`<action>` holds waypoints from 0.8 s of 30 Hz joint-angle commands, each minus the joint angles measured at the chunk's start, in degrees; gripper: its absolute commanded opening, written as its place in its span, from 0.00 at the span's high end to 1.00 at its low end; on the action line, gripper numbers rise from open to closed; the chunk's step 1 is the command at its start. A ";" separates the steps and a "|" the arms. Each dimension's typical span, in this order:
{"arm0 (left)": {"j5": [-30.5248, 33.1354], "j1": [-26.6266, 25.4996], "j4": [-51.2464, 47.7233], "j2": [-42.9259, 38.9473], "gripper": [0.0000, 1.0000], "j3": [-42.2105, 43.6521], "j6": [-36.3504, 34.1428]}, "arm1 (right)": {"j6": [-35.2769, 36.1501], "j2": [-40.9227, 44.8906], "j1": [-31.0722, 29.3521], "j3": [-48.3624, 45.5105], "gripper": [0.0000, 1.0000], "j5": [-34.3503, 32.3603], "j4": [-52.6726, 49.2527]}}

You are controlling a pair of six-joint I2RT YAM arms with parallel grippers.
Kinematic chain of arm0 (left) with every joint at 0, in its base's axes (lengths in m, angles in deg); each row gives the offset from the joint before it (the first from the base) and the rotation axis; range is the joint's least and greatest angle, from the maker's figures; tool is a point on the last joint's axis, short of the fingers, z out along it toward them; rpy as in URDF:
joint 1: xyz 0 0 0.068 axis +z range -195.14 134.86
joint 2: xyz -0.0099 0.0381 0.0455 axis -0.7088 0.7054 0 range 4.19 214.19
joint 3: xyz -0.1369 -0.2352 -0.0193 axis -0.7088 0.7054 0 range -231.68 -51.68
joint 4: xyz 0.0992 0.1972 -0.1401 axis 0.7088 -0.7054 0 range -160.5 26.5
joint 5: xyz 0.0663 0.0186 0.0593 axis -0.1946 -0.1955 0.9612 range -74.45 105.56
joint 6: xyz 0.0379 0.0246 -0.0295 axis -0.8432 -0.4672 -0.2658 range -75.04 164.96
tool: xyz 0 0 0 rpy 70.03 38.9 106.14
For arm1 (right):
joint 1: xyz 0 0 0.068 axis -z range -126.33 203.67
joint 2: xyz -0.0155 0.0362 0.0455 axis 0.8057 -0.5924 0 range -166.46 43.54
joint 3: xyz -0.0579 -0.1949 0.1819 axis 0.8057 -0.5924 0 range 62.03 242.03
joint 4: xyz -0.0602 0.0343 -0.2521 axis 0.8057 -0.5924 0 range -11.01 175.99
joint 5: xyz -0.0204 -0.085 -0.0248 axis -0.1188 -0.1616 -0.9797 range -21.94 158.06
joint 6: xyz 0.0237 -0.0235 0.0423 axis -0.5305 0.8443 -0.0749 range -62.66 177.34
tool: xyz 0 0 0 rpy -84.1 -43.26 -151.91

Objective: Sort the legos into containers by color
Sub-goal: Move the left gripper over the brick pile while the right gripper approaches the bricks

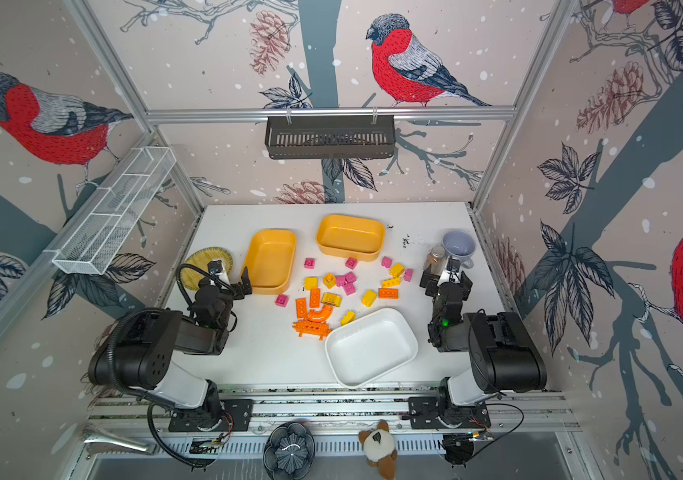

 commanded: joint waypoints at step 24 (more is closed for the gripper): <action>0.07 0.13 3.52 -0.08 0.02 -0.21 -0.33 | -0.71 0.30 0.28 -0.10 0.01 0.39 1.97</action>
